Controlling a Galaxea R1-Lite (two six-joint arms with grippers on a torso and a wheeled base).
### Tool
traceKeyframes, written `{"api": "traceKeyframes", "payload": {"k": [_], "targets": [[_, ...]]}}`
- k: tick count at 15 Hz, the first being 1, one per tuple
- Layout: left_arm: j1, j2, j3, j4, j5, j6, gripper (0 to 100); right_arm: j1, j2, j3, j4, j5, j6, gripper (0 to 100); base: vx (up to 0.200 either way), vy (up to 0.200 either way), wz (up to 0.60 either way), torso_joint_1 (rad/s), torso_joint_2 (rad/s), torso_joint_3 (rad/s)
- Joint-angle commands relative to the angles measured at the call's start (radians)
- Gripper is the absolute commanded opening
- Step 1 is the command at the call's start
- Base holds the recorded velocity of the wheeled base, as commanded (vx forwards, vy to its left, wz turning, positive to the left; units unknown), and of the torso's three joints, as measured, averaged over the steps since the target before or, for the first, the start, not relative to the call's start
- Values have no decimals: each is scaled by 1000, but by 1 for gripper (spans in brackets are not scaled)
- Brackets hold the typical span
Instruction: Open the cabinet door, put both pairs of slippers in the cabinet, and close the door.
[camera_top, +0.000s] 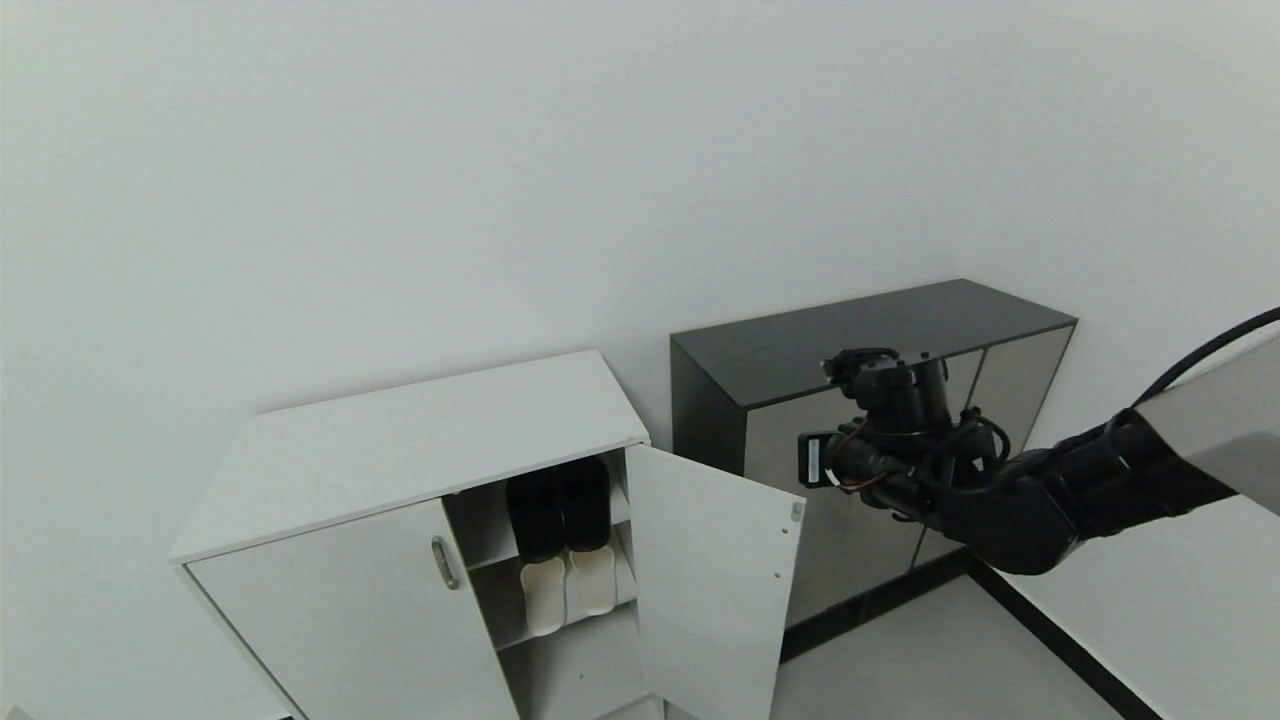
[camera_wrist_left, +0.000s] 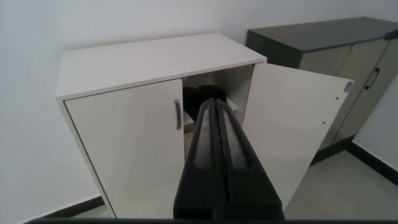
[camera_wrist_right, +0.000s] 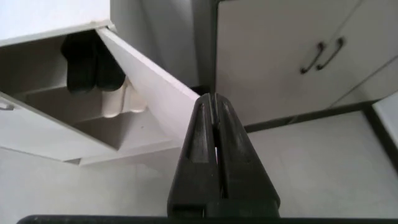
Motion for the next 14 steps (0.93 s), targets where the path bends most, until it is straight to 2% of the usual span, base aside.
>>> {"api": "traceKeyframes", "payload": {"k": [1, 5, 14], "targets": [[0, 0, 0, 0, 1, -1, 0, -32, 96, -39, -2, 17, 16, 0, 0, 0, 0, 0, 0, 0], [0, 0, 0, 0, 1, -1, 0, -77, 205, -111, 0, 57, 29, 0, 0, 0, 0, 0, 0, 0], [0, 1, 0, 0, 1, -1, 0, -72, 294, -148, -8, 57, 31, 0, 0, 0, 0, 0, 0, 0]]}}
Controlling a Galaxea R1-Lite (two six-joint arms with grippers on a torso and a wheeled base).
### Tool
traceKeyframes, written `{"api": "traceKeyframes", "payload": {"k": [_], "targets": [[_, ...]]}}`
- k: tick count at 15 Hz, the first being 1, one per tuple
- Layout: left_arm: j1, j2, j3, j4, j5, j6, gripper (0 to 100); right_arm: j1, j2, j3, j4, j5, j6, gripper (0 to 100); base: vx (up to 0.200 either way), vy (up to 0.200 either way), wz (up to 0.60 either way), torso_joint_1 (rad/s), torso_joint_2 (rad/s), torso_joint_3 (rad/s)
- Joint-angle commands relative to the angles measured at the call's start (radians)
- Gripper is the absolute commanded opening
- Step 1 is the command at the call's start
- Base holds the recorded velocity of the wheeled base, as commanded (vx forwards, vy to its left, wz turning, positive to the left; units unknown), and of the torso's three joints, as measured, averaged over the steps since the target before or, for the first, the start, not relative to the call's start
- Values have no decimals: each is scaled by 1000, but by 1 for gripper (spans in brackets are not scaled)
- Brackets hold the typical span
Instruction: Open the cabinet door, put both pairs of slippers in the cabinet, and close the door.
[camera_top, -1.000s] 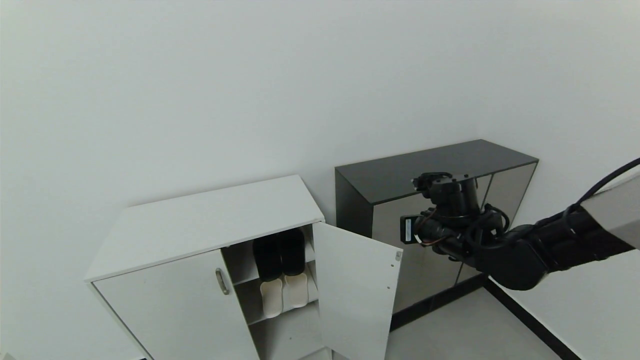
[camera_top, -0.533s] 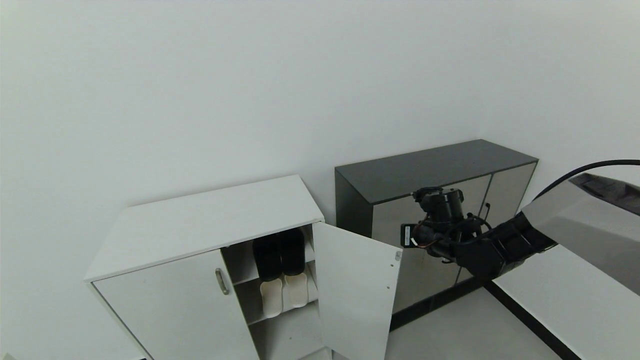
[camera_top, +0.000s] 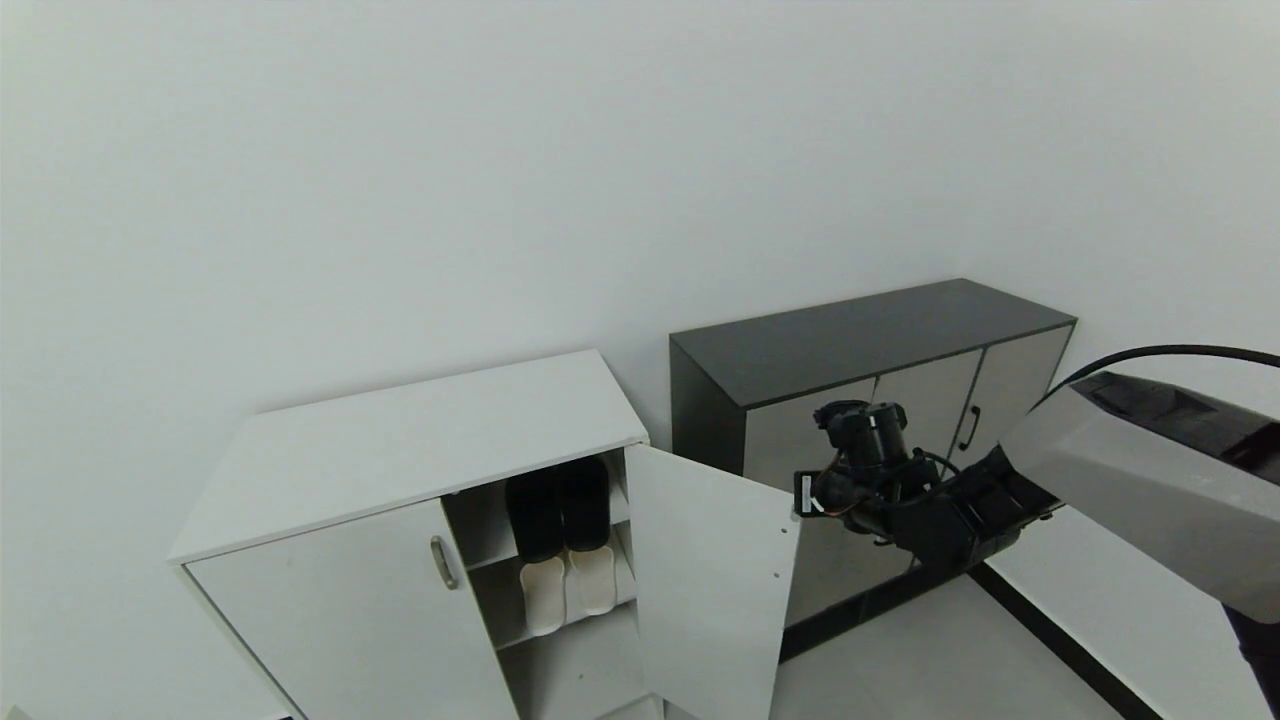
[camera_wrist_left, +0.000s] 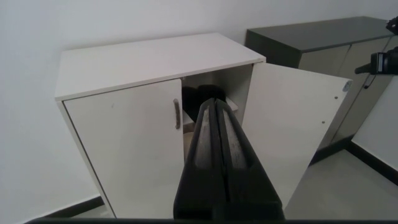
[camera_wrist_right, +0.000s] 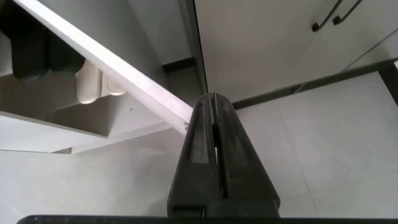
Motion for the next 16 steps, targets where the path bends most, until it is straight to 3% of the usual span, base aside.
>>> {"api": "traceKeyframes", "payload": {"k": [1, 9, 16], "targets": [[0, 0, 0, 0, 2, 0, 0, 0, 32, -21, -1, 0, 0, 0, 0, 0, 0, 0, 0, 0], [0, 0, 0, 0, 2, 0, 0, 2, 106, -126, -7, -3, -2, 0, 0, 0, 0, 0, 0, 0], [0, 0, 0, 0, 0, 1, 0, 41, 89, -90, -5, -4, -3, 0, 0, 0, 0, 0, 0, 0]]}}
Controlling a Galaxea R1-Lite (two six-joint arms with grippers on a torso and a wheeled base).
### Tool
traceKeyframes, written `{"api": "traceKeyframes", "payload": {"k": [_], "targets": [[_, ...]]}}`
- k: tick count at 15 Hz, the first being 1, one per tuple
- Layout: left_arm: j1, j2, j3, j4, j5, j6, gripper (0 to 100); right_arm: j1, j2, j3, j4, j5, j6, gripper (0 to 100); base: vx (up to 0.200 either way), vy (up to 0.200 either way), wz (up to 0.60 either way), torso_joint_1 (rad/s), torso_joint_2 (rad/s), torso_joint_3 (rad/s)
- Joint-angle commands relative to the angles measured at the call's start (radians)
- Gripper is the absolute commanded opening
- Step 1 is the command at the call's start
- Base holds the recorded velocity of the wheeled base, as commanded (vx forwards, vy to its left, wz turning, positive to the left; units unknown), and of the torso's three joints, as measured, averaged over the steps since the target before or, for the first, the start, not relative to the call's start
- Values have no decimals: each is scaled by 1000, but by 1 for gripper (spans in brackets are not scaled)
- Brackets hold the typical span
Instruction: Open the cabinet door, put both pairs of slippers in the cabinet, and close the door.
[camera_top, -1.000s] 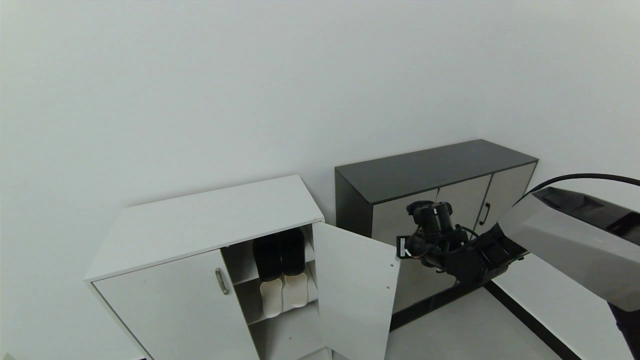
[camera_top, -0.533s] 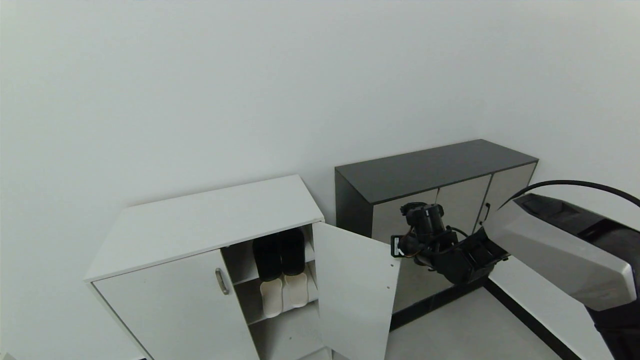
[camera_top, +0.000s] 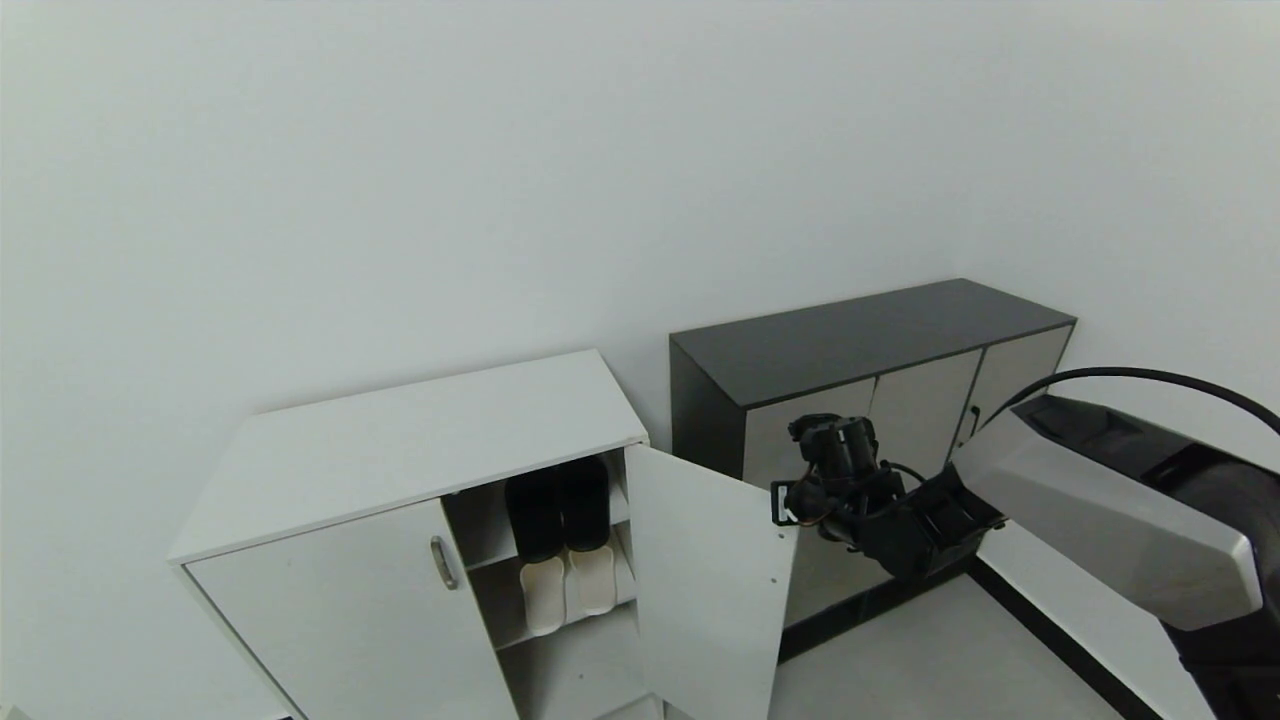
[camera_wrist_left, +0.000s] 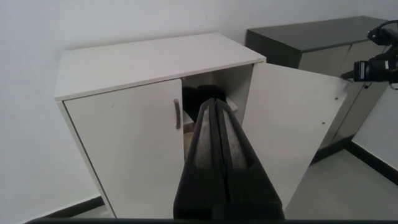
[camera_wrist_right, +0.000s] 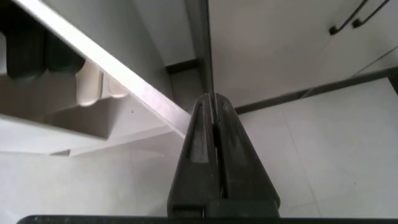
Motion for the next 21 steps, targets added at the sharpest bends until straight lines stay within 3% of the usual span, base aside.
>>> {"api": "traceKeyframes", "payload": {"k": [1, 2, 5, 8, 18, 21], "targets": [[0, 1, 0, 0, 0, 0, 0, 53, -51, 54, -2, 1, 1, 0, 0, 0, 0, 0, 0, 0], [0, 0, 0, 0, 0, 0, 0, 56, -52, 57, -2, 1, 1, 0, 0, 0, 0, 0, 0, 0], [0, 0, 0, 0, 0, 0, 0, 208, -198, 194, -3, 1, 4, 0, 0, 0, 0, 0, 0, 0], [0, 0, 0, 0, 0, -2, 0, 286, -270, 253, -3, 1, 4, 0, 0, 0, 0, 0, 0, 0], [0, 0, 0, 0, 0, 0, 0, 324, -368, 385, -25, 3, -66, 0, 0, 0, 0, 0, 0, 0], [0, 0, 0, 0, 0, 0, 0, 344, -376, 405, -43, 6, -69, 0, 0, 0, 600, 7, 2, 5]]}}
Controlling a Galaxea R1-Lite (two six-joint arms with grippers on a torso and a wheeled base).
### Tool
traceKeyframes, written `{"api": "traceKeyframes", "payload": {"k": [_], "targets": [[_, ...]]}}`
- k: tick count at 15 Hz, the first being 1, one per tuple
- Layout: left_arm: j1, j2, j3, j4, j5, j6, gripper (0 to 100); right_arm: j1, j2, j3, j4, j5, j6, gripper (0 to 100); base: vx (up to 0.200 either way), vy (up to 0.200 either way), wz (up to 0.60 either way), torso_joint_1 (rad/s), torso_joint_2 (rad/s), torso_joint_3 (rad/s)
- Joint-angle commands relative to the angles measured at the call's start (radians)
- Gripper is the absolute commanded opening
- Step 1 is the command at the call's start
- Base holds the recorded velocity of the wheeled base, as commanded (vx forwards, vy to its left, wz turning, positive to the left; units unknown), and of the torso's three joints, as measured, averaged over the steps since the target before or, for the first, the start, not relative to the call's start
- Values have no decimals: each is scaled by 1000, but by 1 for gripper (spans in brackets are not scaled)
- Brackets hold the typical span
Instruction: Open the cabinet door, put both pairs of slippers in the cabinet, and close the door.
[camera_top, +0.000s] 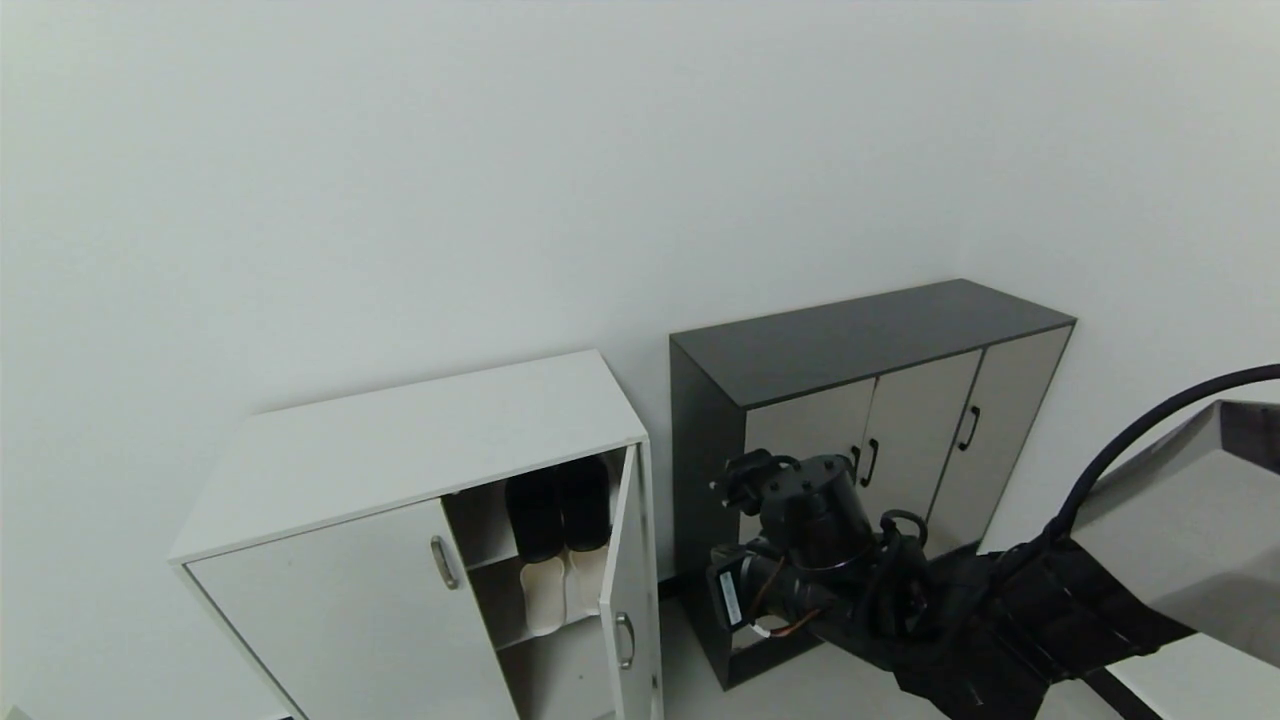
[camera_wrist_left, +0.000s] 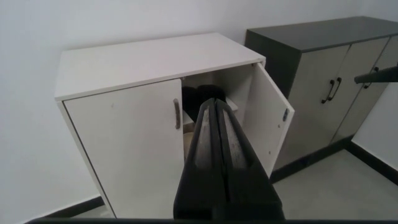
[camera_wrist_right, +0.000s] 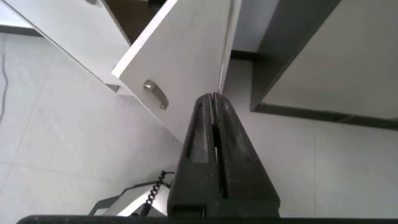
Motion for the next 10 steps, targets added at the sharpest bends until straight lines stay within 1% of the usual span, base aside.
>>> {"api": "traceKeyframes", "payload": {"k": [1, 3, 8, 9, 10], "targets": [[0, 0, 0, 0, 0, 0, 0, 7, -8, 10, 0, 16, -5, 0, 0, 0, 600, -2, 2, 2], [0, 0, 0, 0, 0, -1, 0, 7, -20, 27, -4, 45, -10, 0, 0, 0, 600, -2, 2, 7], [0, 0, 0, 0, 0, 0, 0, 5, -22, 38, -6, 50, -24, 0, 0, 0, 600, 0, 1, 0], [0, 0, 0, 0, 0, -1, 0, 0, -20, 45, -13, 68, -31, 0, 0, 0, 600, 7, 2, -2], [0, 0, 0, 0, 0, 0, 0, 0, -20, 47, -15, 76, -31, 0, 0, 0, 0, 0, 0, 0]]}}
